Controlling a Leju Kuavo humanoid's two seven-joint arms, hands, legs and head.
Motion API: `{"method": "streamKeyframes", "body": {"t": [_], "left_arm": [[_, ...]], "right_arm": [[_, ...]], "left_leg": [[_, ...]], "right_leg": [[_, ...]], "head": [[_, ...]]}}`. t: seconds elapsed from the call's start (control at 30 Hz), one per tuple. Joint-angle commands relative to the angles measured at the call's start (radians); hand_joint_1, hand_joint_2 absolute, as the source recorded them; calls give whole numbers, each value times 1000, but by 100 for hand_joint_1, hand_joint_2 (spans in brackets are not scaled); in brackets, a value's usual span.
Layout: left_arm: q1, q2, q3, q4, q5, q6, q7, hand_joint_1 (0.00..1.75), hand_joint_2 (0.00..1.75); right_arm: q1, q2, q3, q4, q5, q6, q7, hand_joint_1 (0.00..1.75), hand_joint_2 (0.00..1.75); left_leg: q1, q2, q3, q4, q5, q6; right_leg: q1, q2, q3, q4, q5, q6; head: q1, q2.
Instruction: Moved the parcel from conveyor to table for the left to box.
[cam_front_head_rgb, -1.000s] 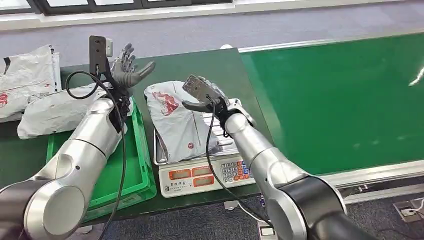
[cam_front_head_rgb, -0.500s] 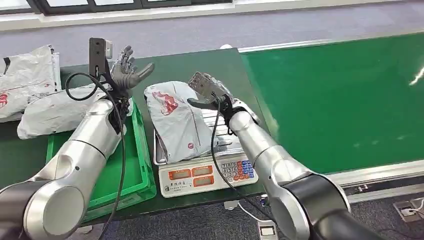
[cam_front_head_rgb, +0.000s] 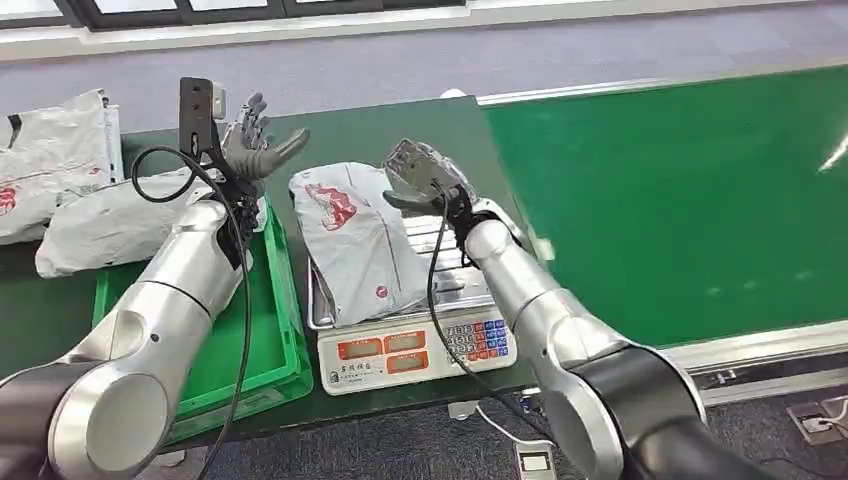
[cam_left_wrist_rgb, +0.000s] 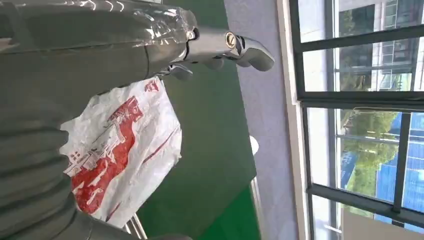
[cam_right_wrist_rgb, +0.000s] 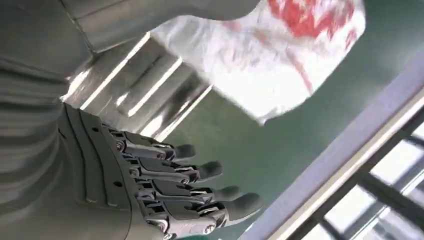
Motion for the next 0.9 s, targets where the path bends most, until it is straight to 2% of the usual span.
{"method": "streamKeyframes", "body": {"t": [0.03,0.1,0.13,0.2,0.23,0.33,0.57,0.8,0.83,0.9], "left_arm": [[-2,42,-103,44,-46,2,21,0,175],[11,42,-95,38,-36,-7,21,0,175],[31,37,-71,26,-8,-14,-9,0,175],[31,32,-72,25,-5,-6,-19,0,175],[27,31,-74,23,-6,-5,-18,0,175],[19,25,-78,20,-6,-3,-19,0,175],[19,25,-87,26,-14,5,-12,0,175],[14,36,-119,23,-53,32,-24,0,175],[9,37,-91,18,-22,18,-30,0,175],[-1,38,-129,16,-61,21,-33,0,175]], "right_arm": [[-39,-283,-109,39,-81,-160,23,0,175],[-15,-337,-146,25,-103,-187,14,0,175],[27,-420,-253,-2,-197,-233,-31,0,175],[37,-490,-301,7,-237,-180,-94,0,175],[32,-499,-309,9,-240,-174,-103,0,175],[18,-485,-318,2,-234,-197,-103,0,175],[6,-476,-308,1,-212,-206,-85,0,175],[12,-480,-304,1,-207,-190,-95,0,175],[16,-475,-299,1,-201,-190,-95,0,175],[18,-463,-293,2,-194,-191,-94,0,175]], "left_leg": [[1,-6,2,0,0,1],[1,-9,4,-1,1,1],[1,-9,3,-1,1,1],[2,-15,7,-3,1,3],[0,-11,2,1,0,2],[0,-14,3,3,-1,3],[-1,0,2,3,-3,4],[0,0,4,2,-3,3],[0,-1,2,2,-2,3],[0,0,3,2,-2,3]], "right_leg": [[1,-5,5,-2,-1,0],[1,-8,8,-4,-1,0],[0,-8,8,-4,-1,1],[1,-13,15,-9,-1,1],[0,-10,8,-4,-1,1],[0,-12,11,-5,-2,2],[-1,0,5,-3,0,1],[1,1,7,-4,0,2],[1,0,5,-3,0,2],[1,1,5,-2,0,2]], "head": [[0,0],[0,0],[0,0],[0,0],[0,0],[0,0],[0,0],[0,0],[0,0],[0,0]]}}
